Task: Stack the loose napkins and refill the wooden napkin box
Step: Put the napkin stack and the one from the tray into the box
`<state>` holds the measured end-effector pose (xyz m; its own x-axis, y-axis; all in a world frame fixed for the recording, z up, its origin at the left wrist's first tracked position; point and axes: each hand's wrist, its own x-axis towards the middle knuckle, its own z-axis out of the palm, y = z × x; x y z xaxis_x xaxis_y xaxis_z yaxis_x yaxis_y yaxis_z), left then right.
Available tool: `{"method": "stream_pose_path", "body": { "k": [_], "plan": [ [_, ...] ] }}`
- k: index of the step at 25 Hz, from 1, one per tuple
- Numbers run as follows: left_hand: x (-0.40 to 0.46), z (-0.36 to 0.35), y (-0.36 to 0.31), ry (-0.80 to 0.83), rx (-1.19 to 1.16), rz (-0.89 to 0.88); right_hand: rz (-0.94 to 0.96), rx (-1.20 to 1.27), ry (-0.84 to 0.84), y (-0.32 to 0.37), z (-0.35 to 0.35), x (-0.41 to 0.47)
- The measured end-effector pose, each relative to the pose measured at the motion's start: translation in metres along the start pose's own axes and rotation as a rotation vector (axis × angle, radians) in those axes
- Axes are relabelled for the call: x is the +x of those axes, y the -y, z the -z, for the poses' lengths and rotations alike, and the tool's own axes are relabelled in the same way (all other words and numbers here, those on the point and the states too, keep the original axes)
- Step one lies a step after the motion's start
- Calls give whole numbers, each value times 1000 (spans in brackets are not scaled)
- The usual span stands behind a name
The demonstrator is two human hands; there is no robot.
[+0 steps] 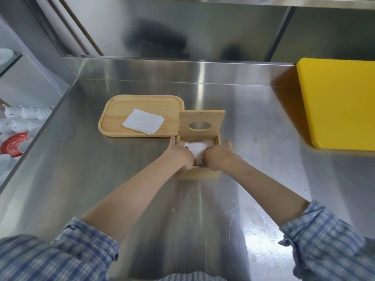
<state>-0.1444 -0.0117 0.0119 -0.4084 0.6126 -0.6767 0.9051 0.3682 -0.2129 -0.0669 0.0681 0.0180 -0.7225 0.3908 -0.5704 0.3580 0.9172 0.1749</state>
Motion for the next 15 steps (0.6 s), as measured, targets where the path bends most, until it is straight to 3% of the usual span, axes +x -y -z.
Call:
{"method": "stream_pose_path", "body": {
  "k": [5, 10, 15],
  "plan": [
    [-24, -4, 11, -393, -532, -99, 44, 271, -206, -2, 6, -11],
    [-49, -14, 38, -750, -1052, 11, 53, 692, -358, 9, 19, -26],
    [-57, -25, 81, -798, -1189, 191, 109, 854, -350, 37, 41, -22]
  ]
}}
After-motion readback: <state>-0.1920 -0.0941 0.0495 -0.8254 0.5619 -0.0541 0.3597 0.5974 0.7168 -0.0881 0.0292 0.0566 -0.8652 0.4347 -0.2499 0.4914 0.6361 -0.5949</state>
